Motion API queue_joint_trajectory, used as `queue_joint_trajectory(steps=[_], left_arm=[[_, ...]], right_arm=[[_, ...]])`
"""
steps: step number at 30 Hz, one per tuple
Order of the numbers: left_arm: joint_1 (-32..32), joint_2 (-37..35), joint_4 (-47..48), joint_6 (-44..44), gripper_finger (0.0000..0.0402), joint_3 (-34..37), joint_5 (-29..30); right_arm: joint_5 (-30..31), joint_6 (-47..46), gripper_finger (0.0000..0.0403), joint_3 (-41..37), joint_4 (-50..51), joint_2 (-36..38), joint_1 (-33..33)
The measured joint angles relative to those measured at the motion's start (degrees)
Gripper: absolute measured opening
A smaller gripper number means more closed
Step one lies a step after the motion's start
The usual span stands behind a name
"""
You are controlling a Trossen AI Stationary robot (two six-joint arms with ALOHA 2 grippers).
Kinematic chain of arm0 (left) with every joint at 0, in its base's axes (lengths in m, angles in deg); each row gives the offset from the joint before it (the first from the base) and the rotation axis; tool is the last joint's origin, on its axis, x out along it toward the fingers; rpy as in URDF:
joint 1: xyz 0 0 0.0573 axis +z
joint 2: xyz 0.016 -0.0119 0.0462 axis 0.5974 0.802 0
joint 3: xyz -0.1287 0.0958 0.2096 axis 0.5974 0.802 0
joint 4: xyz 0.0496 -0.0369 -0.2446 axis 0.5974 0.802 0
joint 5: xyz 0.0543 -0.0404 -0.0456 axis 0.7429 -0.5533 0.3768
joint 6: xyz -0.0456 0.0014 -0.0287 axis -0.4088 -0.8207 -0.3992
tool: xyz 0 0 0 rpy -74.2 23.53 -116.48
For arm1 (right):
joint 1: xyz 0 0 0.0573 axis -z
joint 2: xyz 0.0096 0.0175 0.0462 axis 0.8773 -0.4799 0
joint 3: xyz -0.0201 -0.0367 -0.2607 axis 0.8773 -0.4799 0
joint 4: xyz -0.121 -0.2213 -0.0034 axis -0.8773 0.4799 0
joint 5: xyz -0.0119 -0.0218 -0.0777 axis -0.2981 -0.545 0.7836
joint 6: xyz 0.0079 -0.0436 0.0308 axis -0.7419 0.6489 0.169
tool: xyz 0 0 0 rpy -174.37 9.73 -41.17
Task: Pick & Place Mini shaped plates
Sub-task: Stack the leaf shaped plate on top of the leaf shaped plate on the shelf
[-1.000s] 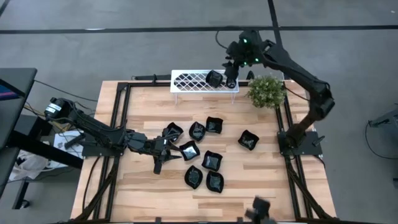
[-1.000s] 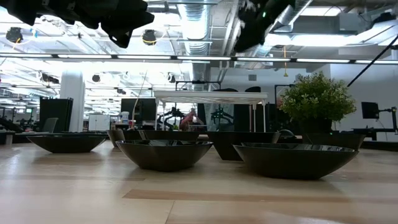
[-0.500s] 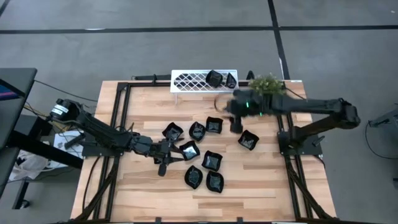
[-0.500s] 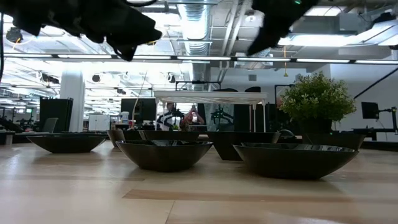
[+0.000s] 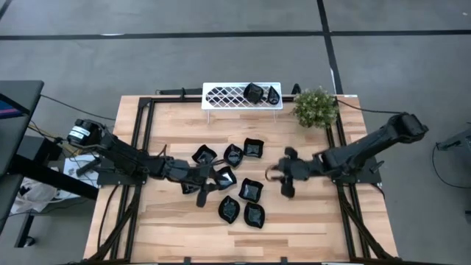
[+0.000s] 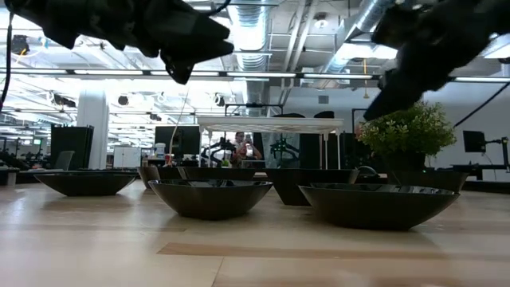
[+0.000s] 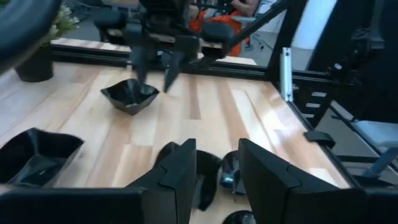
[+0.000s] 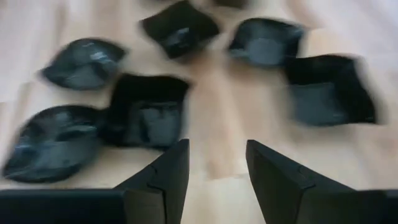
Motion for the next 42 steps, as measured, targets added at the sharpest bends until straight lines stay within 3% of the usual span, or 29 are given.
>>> queue_joint_trajectory(steps=[6,11,18,26,31,42], left_arm=[[-0.7,0.0,-0.4,-1.4,0.0122,-0.1,0.0],[-0.9,0.0,-0.6,-3.4,0.0122,-0.1,0.0],[-1.4,0.0,-0.6,-3.4,0.0122,0.0,-0.1],[-1.4,0.0,-0.5,-3.4,0.0122,0.0,-0.1],[-1.4,0.0,-0.5,-3.4,0.0122,0.0,-0.1],[-1.4,0.0,-0.5,-3.4,0.0122,0.0,-0.1]], right_arm=[[0.0,-9.0,0.0154,-0.5,-11.5,-5.9,-7.2],[-0.1,-13.4,0.0154,-0.5,-13.7,-10.8,-9.5],[-0.3,-11.1,0.0154,-0.5,-15.2,-15.4,-10.9],[-3.5,-10.6,0.0154,-0.5,-19.3,-16.8,-10.9],[-5.0,-14.4,0.0154,-0.5,-23.9,-16.8,-10.9],[-5.0,-21.4,0.0154,0.3,-23.8,-18.4,-10.9]])
